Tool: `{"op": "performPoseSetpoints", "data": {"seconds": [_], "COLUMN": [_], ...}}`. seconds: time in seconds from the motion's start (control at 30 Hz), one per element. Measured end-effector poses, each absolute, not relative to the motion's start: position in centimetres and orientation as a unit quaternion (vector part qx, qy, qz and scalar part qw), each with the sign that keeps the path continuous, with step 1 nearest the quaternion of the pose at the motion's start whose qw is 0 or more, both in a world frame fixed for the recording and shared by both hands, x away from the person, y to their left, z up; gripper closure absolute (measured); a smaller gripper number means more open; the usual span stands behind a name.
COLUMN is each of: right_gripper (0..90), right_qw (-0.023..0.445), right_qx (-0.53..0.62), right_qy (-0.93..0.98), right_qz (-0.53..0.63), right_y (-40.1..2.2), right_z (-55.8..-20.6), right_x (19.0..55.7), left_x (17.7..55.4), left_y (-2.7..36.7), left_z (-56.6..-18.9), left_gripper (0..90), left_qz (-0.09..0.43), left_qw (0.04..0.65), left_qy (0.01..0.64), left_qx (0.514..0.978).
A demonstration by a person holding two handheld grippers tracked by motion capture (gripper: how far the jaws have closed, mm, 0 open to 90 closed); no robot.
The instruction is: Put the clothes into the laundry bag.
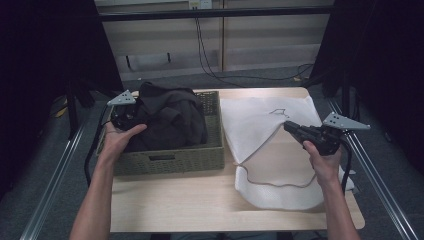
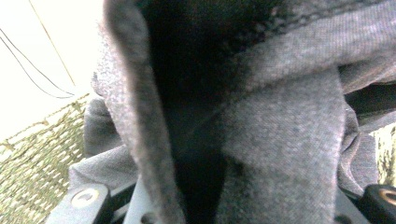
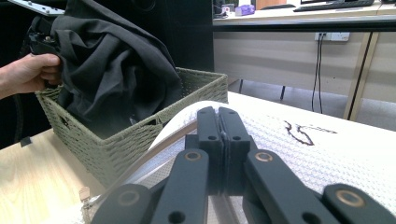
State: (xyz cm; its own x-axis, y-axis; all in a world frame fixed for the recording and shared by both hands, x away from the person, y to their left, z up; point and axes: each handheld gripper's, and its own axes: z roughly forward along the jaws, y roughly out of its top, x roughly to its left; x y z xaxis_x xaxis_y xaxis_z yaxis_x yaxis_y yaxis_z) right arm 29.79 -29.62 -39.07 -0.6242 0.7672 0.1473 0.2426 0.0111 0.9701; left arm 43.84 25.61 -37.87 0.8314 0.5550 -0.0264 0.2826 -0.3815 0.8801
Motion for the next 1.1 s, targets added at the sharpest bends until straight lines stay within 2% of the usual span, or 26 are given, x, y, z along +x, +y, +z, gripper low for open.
{"op": "performPoseSetpoints", "data": {"seconds": [1.1], "right_gripper": [89.3], "right_qw": [0.22], "right_qx": [0.373], "right_qy": [0.676], "right_qz": [0.597], "right_y": [-29.5], "right_z": [-39.0], "right_x": [29.8], "left_x": [42.6], "left_y": [27.2], "left_z": [-34.5], "left_gripper": [70.7], "left_qz": [0.167], "left_qw": [0.588], "left_qy": [0.264], "left_qx": [0.747]}}
